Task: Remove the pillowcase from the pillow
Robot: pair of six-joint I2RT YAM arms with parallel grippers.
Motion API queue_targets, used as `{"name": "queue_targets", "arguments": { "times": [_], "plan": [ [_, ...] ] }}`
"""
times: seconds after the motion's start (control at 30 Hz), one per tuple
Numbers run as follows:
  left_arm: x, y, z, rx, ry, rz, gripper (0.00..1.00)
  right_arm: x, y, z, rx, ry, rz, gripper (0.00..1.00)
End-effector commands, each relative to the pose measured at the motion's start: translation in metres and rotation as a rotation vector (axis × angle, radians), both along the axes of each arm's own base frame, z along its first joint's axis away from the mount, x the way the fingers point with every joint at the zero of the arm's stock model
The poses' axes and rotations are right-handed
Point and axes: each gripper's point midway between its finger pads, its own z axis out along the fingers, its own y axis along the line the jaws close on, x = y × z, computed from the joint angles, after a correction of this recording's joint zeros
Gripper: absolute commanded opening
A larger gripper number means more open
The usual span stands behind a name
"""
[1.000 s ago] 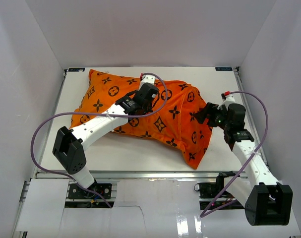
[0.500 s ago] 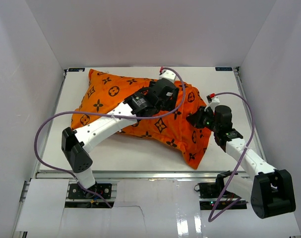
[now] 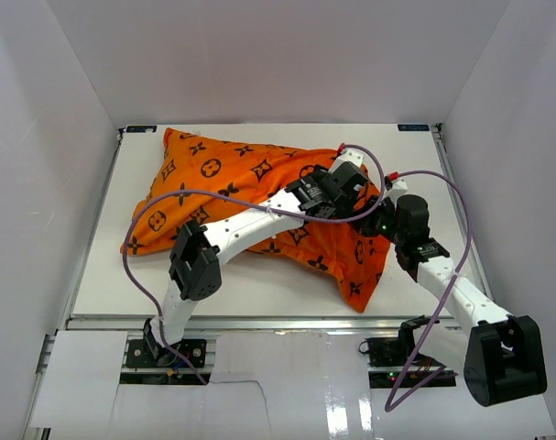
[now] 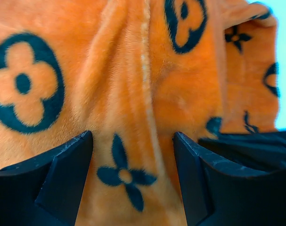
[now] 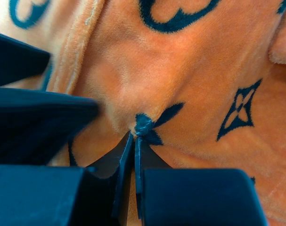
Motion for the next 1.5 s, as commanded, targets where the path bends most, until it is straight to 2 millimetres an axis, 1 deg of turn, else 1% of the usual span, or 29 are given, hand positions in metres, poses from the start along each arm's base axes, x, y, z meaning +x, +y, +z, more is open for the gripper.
{"name": "queue_targets", "arguments": {
  "times": [0.0,0.03,0.1,0.13,0.2,0.23,0.27,0.3,0.37,0.4,0.5,0.63,0.67,0.77,0.83,0.87,0.9,0.93,1.07,1.13,1.17,1.23,1.27,1.3,1.33,1.37,1.4,1.43,1.47],
  "plan": [
    [0.011,0.001,0.021,-0.004,-0.059,0.026,0.78,0.007,0.002,0.027,0.021,-0.087,-0.011,0.08],
    [0.012,-0.001,0.017,0.0,-0.058,0.026,0.77,0.008,0.001,0.026,0.02,-0.084,-0.014,0.08],
    [0.015,-0.001,0.014,0.009,-0.064,0.039,0.57,0.009,0.0,0.028,0.018,-0.087,-0.021,0.08],
    [0.017,0.004,0.016,0.021,-0.077,0.064,0.47,0.009,0.0,0.028,0.017,-0.086,-0.024,0.08],
    [0.017,0.014,0.031,0.011,-0.103,0.097,0.28,0.011,-0.004,0.025,0.007,-0.079,-0.049,0.08],
    [0.017,0.021,0.034,0.014,-0.114,0.115,0.26,0.013,-0.006,0.022,0.004,-0.07,-0.068,0.08],
    [0.014,0.026,0.049,-0.009,-0.131,0.122,0.24,0.016,-0.014,0.016,-0.009,-0.049,-0.118,0.08],
    [0.013,0.029,0.056,-0.016,-0.138,0.128,0.17,0.018,-0.018,0.013,-0.017,-0.041,-0.142,0.08],
    [0.01,0.034,0.066,-0.032,-0.146,0.127,0.15,0.021,-0.025,0.005,-0.025,-0.016,-0.191,0.08],
    [0.007,0.038,0.077,-0.052,-0.155,0.124,0.16,0.022,-0.028,0.001,-0.026,-0.006,-0.205,0.08],
    [0.003,0.048,0.087,-0.068,-0.16,0.125,0.16,0.023,-0.035,-0.008,-0.033,0.022,-0.239,0.08],
    [0.007,0.068,0.085,-0.069,-0.147,0.162,0.17,0.024,-0.047,-0.011,-0.057,0.034,-0.289,0.08],
    [0.005,0.072,0.074,-0.057,-0.12,0.156,0.19,0.025,-0.049,-0.009,-0.059,0.029,-0.298,0.08],
    [0.007,0.081,0.07,-0.066,-0.106,0.164,0.37,0.023,-0.052,-0.009,-0.065,0.025,-0.305,0.08],
    [0.005,0.081,0.063,-0.062,-0.092,0.15,0.39,0.022,-0.051,-0.01,-0.063,0.028,-0.303,0.08],
    [0.005,0.082,0.063,-0.065,-0.09,0.148,0.18,0.023,-0.052,-0.01,-0.064,0.029,-0.303,0.08],
    [0.006,0.082,0.063,-0.068,-0.091,0.146,0.04,0.023,-0.052,-0.011,-0.064,0.031,-0.304,0.08],
    [0.005,0.081,0.063,-0.075,-0.085,0.139,0.0,0.023,-0.052,-0.011,-0.064,0.032,-0.303,0.08],
    [0.006,0.079,0.063,-0.095,-0.082,0.114,0.0,0.02,-0.05,-0.008,-0.058,0.022,-0.287,0.08],
    [0.01,0.089,0.059,-0.077,-0.086,0.142,0.0,0.02,-0.055,-0.009,-0.074,0.021,-0.311,0.08],
    [0.012,0.095,0.059,-0.074,-0.088,0.161,0.0,0.021,-0.064,-0.012,-0.082,0.033,-0.335,0.08],
    [0.019,0.113,0.059,-0.089,-0.084,0.219,0.0,0.021,-0.073,-0.012,-0.077,0.04,-0.363,0.08],
    [0.017,0.116,0.046,-0.088,-0.049,0.216,0.0,0.021,-0.077,-0.013,-0.07,0.048,-0.374,0.08],
    [0.019,0.121,0.046,-0.109,-0.042,0.225,0.0,0.021,-0.084,-0.015,-0.069,0.058,-0.398,0.08],
    [0.016,0.12,0.042,-0.122,-0.031,0.214,0.0,0.021,-0.085,-0.011,-0.065,0.05,-0.402,0.08],
    [0.008,0.118,0.024,-0.113,0.013,0.172,0.0,0.02,-0.085,-0.008,-0.062,0.046,-0.403,0.08],
    [0.007,0.11,0.032,-0.172,-0.006,0.138,0.0,0.02,-0.085,0.0,-0.057,0.033,-0.398,0.08],
    [0.003,0.105,0.028,-0.191,0.003,0.102,0.0,0.02,-0.08,0.007,-0.045,0.015,-0.375,0.08],
    [-0.006,0.1,0.014,-0.2,0.043,0.058,0.0,0.018,-0.068,0.016,-0.014,-0.004,-0.31,0.11]
  ]
}}
